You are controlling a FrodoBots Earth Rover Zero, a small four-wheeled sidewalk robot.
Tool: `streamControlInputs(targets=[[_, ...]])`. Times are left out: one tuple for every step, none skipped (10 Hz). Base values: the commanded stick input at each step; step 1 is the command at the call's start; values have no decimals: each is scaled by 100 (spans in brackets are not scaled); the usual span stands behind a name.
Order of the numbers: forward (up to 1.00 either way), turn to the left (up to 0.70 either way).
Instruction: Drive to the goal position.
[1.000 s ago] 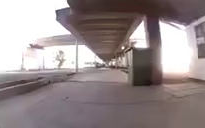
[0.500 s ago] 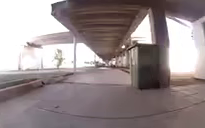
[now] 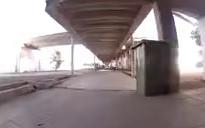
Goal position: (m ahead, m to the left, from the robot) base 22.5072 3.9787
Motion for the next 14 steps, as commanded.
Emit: streamControlInputs(targets=[[93,1],[93,1],[93,1],[93,1],[93,1],[93,1],[93,1],[93,1],[93,1],[93,1],[93,1],[93,1],[93,1],[93,1]])
